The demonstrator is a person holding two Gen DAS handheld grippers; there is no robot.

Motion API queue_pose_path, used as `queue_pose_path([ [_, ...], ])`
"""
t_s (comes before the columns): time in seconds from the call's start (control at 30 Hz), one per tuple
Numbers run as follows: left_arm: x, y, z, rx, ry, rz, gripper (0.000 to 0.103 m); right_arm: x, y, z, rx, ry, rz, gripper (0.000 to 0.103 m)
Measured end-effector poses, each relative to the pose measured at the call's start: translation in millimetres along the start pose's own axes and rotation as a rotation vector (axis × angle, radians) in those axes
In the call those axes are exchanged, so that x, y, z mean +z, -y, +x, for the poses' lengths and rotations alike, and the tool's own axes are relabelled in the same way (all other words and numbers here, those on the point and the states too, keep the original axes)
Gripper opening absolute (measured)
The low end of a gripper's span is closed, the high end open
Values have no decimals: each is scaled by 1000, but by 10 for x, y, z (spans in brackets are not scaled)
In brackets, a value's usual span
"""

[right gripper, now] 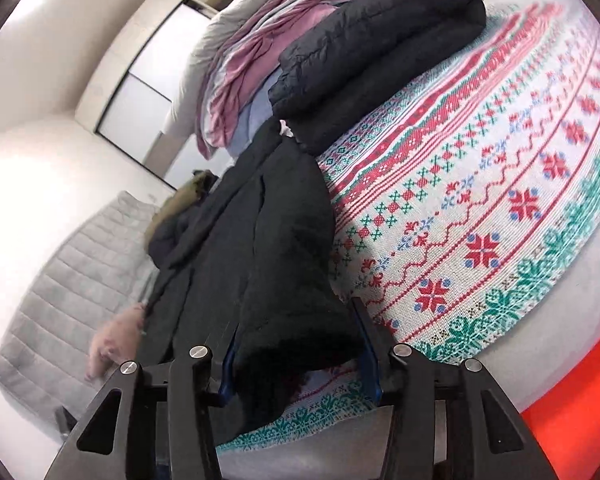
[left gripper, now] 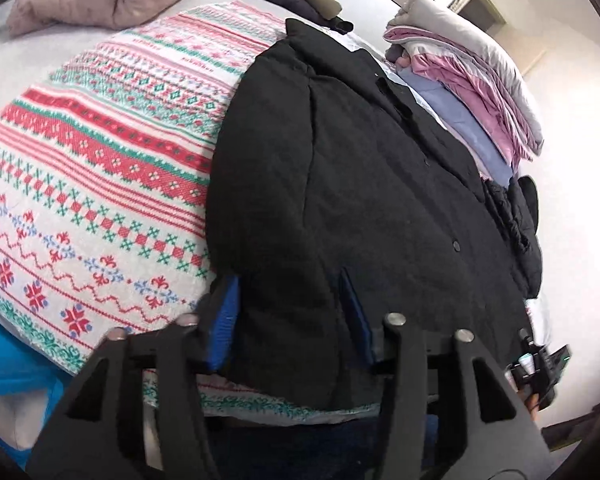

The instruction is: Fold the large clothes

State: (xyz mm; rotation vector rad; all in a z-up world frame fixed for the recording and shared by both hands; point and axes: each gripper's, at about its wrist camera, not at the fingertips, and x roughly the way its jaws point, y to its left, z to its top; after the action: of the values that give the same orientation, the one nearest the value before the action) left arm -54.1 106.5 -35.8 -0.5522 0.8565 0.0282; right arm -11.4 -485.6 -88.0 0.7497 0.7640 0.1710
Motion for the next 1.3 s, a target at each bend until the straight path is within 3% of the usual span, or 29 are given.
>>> queue_pose_path([
  [0.03, 0, 21, -16, 5, 5, 9, 25, 13, -79, -35, -2, 17, -25, 40],
  [0.1, 9, 14, -54, -4, 14, -2, 22, 15, -208, -96, -1, 41, -78, 40],
  [0.2, 29, -24, -87, -57, 22, -33, 22, 40, -266, 70, 21, -16, -91, 40],
  [0.27, 38, -56, -36, -81, 5, -50, 32, 9, -208, 265, 3, -84, -70, 40],
  [0.43, 46, -81, 29, -133, -19, -90, 33, -25, -211, 242, 19, -38, -40, 39],
  [0.53, 37, -80, -65, -180, 13, -111, 29, 45, -218, 182, 53, -11, -16, 26],
  [0.6, 34, -89, -99, -216, 33, -129, 29, 64, -195, 192, 70, -9, 14, 26],
  [0.63, 30, -80, -77, -223, 33, -133, 34, 66, -161, 222, 71, -18, 26, 26],
  [0.67, 27, -71, -46, -220, 23, -129, 48, 62, -128, 256, 65, -32, 37, 26],
  [0.7, 11, -35, 34, -219, -5, -111, 55, 52, -94, 307, 52, -50, 49, 26],
  [0.8, -4, 51, 73, -176, -2, -91, 56, 51, -147, 334, 22, -41, 30, 26],
  [0.83, 4, 66, 64, -161, 1, -92, 51, 55, -189, 344, 2, -45, 8, 25],
  [0.87, 23, 83, 67, -141, 2, -95, 26, 64, -226, 363, -11, -47, -6, 20],
  [0.9, 37, 86, 63, -102, -2, -96, 17, 75, -252, 358, -17, -46, -16, 17],
  [0.97, 58, 37, 36, -110, 0, -129, 15, 103, -253, 316, 20, -31, 12, 15],
  [1.03, 69, -23, -45, -170, 30, -165, 15, 118, -266, 281, 41, -22, 24, 15],
  [1.13, 72, -13, -25, -184, 20, -163, 29, 116, -268, 381, 17, -58, 34, 15],
  [1.17, 71, -2, 6, -187, 11, -159, 29, 110, -251, 397, 3, -62, 39, 15],
  [1.2, 69, 19, 25, -179, 9, -141, 27, 123, -266, 411, 3, -60, 43, 14],
  [1.23, 77, 39, 20, -168, 9, -125, 13, 128, -274, 385, 8, -53, 47, 13],
  [1.3, 122, 58, -70, -170, 30, -104, 11, 169, -323, 303, 14, -37, 46, 11],
])
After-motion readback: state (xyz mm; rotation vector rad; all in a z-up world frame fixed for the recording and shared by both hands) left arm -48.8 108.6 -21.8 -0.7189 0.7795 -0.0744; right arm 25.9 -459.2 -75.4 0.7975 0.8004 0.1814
